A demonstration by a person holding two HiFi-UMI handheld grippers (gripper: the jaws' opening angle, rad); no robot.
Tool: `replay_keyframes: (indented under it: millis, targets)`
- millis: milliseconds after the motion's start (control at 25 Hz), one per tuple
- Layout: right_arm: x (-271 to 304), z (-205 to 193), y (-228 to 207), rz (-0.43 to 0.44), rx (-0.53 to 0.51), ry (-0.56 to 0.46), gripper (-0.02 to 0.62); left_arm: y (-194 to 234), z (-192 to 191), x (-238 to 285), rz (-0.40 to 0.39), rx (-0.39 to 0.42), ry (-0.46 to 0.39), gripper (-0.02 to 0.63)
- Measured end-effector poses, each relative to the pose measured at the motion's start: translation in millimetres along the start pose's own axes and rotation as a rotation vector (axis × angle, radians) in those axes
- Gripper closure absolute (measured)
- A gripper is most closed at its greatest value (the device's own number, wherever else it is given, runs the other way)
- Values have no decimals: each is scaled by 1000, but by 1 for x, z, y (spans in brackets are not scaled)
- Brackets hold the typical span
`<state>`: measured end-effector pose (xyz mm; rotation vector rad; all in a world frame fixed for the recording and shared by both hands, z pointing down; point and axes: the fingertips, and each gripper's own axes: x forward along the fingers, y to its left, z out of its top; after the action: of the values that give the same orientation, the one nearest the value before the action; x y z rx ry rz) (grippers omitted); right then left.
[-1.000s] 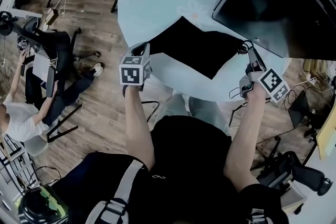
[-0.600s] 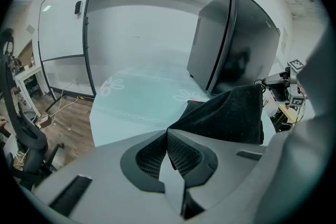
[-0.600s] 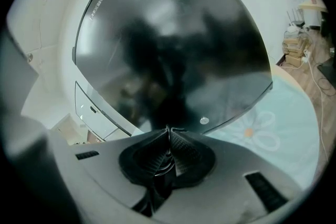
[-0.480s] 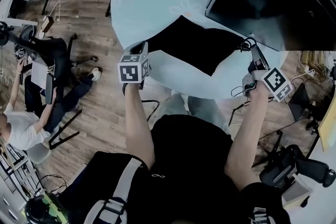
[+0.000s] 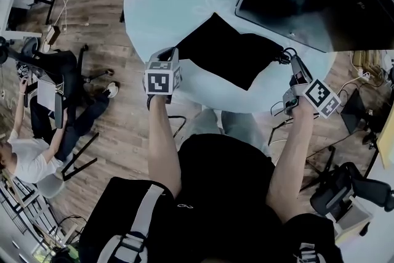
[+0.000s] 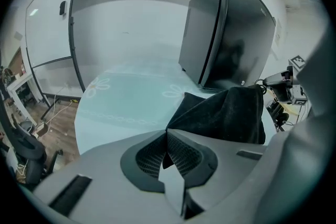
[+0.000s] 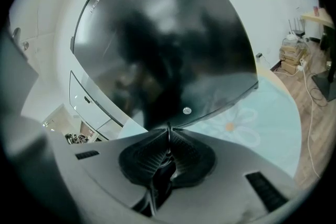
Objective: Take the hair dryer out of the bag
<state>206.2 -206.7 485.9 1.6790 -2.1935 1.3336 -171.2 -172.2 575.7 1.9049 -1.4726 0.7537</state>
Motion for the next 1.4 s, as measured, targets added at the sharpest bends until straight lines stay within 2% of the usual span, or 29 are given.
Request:
replay_keyframes:
  millis: [400, 520, 680, 960, 1120, 1280, 1400]
  targets:
    - [-12, -34, -13, -22, 31, 84, 577, -17, -8, 21, -43, 79, 51, 597]
    - [-16, -41, -16, -23, 65, 77, 577, -12, -1, 25, 1, 93, 44, 597]
    - [-29, -36, -22, -24, 117, 21, 577, 6, 6, 21, 71, 38, 18, 597]
    - [-41, -18, -23, -19, 145, -47, 577, 23, 10, 13, 118, 48, -23, 595]
    - [-47, -2, -28, -18, 143, -79, 577, 43, 7, 1, 192, 1, -28, 597]
    - [-57, 17, -37, -40, 130, -120, 577, 56, -1, -10, 186, -7, -27, 597]
    - [-60, 24, -48, -57, 173, -176, 577, 75, -11, -19, 266, -87, -37, 597]
